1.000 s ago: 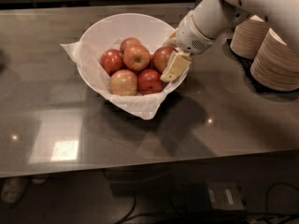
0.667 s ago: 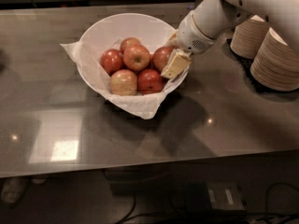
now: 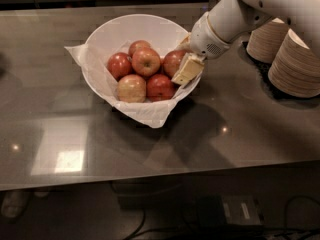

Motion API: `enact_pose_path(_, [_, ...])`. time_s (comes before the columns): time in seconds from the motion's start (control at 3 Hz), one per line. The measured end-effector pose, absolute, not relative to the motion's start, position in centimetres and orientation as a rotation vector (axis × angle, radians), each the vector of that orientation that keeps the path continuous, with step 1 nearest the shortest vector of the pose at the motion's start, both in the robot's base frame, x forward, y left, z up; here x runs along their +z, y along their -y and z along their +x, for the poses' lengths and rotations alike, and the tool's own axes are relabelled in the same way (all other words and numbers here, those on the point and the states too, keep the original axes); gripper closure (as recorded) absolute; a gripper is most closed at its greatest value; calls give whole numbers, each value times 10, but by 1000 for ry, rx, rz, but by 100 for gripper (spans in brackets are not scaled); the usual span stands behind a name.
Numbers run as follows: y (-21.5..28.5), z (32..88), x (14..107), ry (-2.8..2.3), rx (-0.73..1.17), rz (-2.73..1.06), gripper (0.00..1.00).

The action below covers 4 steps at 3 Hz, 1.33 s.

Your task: Pick apple from white bowl

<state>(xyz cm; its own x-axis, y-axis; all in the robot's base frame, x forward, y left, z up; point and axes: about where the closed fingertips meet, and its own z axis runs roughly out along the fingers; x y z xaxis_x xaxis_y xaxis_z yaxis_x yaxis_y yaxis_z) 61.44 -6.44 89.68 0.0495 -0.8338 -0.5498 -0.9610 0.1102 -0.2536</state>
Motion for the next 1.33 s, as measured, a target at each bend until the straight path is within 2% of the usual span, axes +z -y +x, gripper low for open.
enact_pose_path(1.0, [54,596,963,-1586,468,-1640,100])
enact_pose_path(1.33, [55,575,1034,-1446,535,-1638,100])
